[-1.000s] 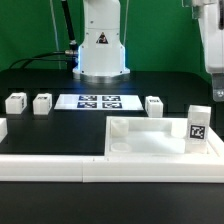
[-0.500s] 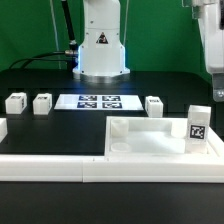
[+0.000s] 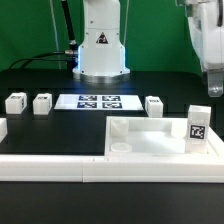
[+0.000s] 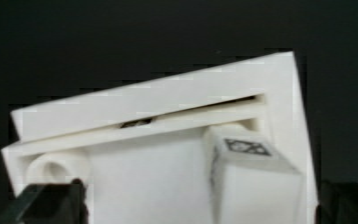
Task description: Assemble square table
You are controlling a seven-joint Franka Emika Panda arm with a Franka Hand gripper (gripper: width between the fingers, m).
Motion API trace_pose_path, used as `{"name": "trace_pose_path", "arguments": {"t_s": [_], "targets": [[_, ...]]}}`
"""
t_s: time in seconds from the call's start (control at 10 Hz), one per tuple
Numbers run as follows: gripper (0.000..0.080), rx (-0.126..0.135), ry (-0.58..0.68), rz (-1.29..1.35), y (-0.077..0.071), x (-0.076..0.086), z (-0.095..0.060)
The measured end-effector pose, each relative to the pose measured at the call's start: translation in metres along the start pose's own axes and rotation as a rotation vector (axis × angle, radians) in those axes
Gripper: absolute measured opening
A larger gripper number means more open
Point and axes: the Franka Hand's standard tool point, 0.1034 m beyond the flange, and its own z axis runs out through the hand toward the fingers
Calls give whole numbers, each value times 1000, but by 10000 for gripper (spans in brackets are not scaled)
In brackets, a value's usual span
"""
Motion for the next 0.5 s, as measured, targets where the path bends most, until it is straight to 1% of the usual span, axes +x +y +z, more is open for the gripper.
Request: {"name": "trace_pose_path", "arguments": {"t_s": [0.1,0.2,0.3,0.5], "targets": [[649,-4,2,-53,19,4,-2],[649,-27,5,-65,38,6,-1],[649,-39,14,-172,44,5,2],[649,-45,12,-306,44,4,2]]}}
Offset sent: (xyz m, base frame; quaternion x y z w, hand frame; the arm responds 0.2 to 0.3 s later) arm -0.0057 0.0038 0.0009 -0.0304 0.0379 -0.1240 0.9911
